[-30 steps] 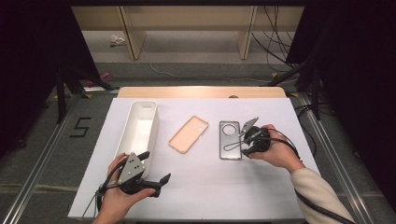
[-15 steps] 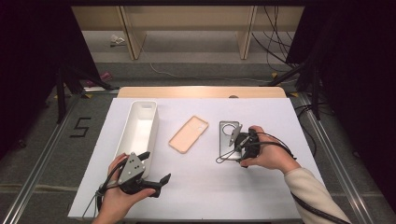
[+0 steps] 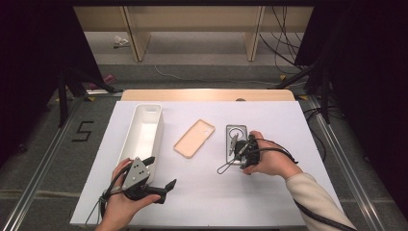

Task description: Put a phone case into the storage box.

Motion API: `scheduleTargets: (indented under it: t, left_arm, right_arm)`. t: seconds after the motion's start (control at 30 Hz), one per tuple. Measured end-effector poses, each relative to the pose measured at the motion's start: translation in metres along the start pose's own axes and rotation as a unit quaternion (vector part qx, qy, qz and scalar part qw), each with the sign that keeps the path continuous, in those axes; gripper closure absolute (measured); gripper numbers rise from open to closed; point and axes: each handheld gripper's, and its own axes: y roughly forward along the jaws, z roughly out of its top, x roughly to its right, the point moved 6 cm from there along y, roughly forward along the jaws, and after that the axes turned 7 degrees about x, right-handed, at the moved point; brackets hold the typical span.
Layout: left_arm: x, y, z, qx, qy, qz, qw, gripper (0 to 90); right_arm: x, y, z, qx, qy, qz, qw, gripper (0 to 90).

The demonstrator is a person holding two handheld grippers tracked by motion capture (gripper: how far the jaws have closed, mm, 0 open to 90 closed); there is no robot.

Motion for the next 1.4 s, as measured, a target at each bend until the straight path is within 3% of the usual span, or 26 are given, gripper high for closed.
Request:
scheduleTargets:
  t: [0.47,0.8,1.2,1.4]
  left_arm:
    - [0.001,0.000,0.000,-0.001,0.000,-0.001,1.0000,0.7]
    - [0.001,0.000,0.000,-0.001,-0.001,-0.002,1.0000,0.7]
    - [0.001,0.000,0.000,0.000,0.000,-0.002,1.0000,0.7]
    - [0.001,0.000,0.000,0.000,0.000,-0.003,1.0000,0.7]
  right_arm:
    - [0.000,0.007,0.009,-0.016,-0.022,0.002,0.9996,24.1]
    - [0.003,0.013,0.013,-0.014,-0.026,0.005,0.9996,24.4]
    - [0.003,0.016,0.015,-0.033,-0.029,0.013,0.9990,25.1]
    - [0.002,0.019,0.016,-0.027,-0.034,0.016,0.9989,26.7]
